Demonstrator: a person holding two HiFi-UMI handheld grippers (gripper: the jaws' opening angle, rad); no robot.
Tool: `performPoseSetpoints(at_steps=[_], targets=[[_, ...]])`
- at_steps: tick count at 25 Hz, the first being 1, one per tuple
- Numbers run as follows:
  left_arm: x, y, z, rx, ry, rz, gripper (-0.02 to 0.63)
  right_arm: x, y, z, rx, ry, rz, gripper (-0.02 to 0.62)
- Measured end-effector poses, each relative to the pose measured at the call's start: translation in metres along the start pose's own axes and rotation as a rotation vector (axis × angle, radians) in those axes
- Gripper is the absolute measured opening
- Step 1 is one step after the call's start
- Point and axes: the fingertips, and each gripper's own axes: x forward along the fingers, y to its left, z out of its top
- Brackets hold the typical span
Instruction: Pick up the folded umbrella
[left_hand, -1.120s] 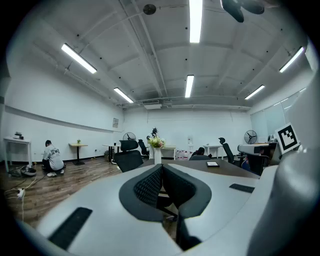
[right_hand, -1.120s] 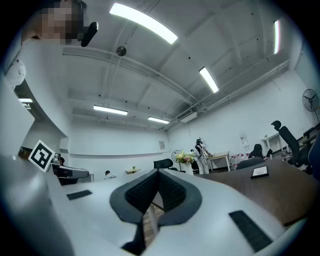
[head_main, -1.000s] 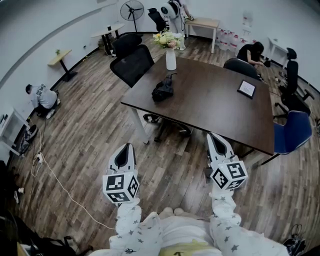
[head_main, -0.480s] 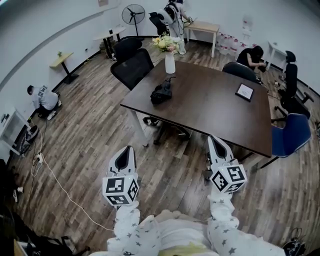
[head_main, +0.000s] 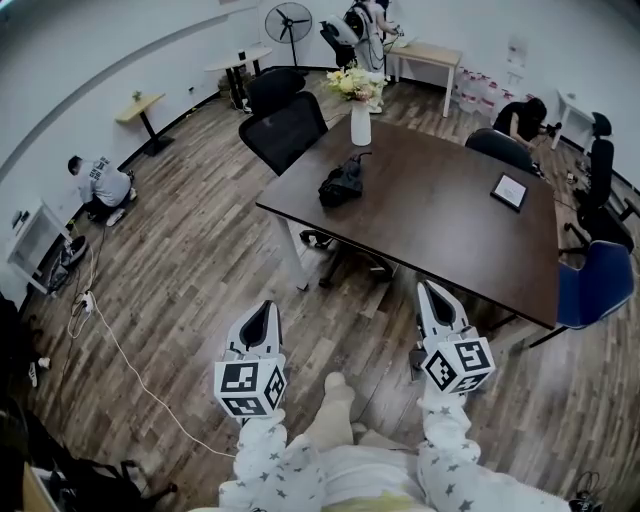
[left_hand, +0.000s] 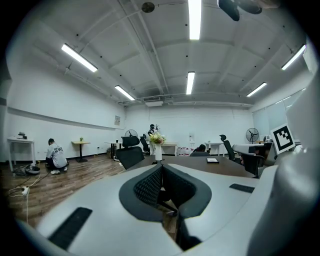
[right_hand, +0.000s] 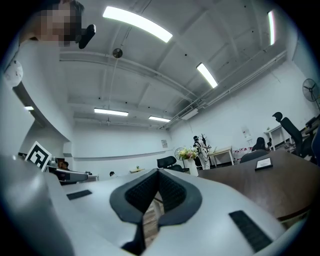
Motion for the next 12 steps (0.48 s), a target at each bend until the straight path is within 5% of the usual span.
performPoseSetpoints(at_steps=[12], targets=[[0.107,0.055,0.009,-0.023,0.028,-0.032,0.026,0.118,-0.013,-0.015,0.007,0.034,-0.003,0.021]])
